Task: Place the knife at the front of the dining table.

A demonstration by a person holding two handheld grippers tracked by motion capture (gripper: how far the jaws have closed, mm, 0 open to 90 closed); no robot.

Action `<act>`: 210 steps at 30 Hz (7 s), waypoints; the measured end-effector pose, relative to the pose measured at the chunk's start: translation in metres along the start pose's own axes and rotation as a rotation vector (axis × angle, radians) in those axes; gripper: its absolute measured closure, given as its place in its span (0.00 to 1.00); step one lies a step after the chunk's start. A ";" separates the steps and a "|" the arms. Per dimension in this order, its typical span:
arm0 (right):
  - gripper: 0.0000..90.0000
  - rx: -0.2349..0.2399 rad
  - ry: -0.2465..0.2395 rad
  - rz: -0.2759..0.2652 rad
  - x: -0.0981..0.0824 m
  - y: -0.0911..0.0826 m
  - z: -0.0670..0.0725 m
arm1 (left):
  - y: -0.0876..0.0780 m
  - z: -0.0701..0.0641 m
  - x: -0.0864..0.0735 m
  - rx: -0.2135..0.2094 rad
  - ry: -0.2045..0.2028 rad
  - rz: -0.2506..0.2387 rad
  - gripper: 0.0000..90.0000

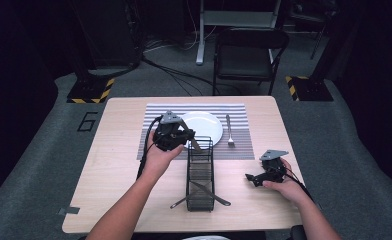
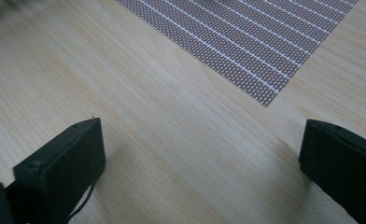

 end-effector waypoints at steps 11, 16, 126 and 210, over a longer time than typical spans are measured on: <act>0.00 -0.001 0.004 0.001 0.000 0.000 0.000 | -0.019 -0.001 0.009 -0.019 -0.019 0.000 0.92; 0.00 0.000 -0.001 0.000 0.000 0.000 0.000 | -0.026 0.000 0.015 -0.016 -0.028 -0.008 0.92; 0.00 0.000 0.002 -0.001 0.000 0.000 0.000 | -0.023 0.124 -0.045 0.290 -0.120 0.053 0.92; 0.00 -0.001 0.005 0.000 0.000 0.000 0.001 | 0.073 0.193 -0.094 0.532 -0.458 -0.099 0.92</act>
Point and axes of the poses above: each handheld gripper's, and its own axes: y roughly forward along the jaws, x roughly out of its top, z roughly to its left, the point moved 4 cm from there along y, roughly forward along the jaws, and after that the axes turned 14 degrees about -z, right-handed, at the moved point
